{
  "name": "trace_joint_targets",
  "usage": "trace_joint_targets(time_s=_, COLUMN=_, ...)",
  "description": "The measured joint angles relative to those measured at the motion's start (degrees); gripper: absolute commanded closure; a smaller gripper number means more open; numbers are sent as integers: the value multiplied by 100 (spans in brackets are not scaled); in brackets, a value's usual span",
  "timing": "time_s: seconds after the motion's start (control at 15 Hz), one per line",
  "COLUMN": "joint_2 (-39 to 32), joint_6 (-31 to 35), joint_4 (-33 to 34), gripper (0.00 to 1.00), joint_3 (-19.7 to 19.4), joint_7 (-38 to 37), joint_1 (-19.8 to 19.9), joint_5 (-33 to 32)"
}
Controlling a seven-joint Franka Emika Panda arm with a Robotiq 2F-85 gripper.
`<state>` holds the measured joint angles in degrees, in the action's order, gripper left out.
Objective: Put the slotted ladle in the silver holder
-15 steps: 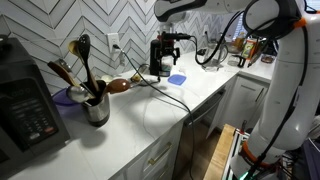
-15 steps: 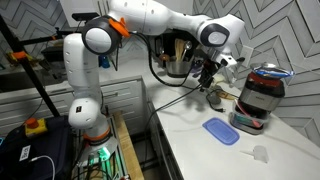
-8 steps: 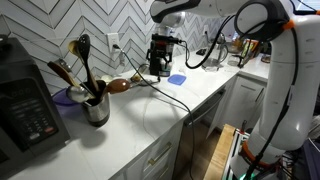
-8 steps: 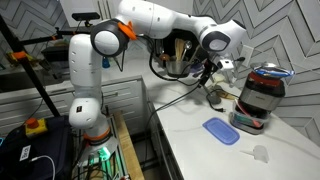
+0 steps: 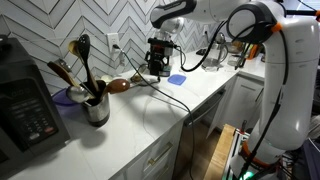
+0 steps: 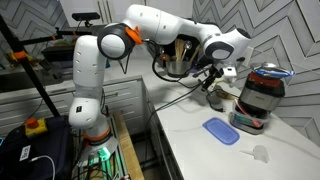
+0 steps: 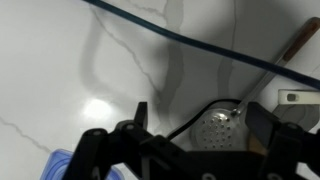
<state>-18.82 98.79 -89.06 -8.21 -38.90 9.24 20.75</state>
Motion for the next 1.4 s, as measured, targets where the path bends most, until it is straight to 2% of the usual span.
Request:
trace_joint_targets(time_s=0.33, joint_2=-412, joint_6=608, joint_4=236, gripper=0, joint_3=43, joint_7=-405, joint_1=-71, joint_5=193)
trace_joint_targets(time_s=0.47, joint_2=-666, joint_6=623, joint_4=453, gripper=0, joint_3=91, joint_7=-514, joint_1=-90, joint_5=289)
trace_joint_targets(time_s=0.8, joint_2=-657, joint_6=623, joint_4=480, gripper=0, joint_3=93, joint_7=-511, joint_1=-86, joint_5=333)
trace_joint_targets(time_s=1.13, joint_2=-874, joint_6=1201, joint_4=509, gripper=0, joint_3=195, joint_7=-1163, joint_1=-92, joint_5=923)
trace_joint_targets(time_s=1.4, joint_2=-1178, joint_6=1298, joint_4=671, gripper=1, joint_3=321, joint_7=-1433, joint_1=-100, joint_5=1019)
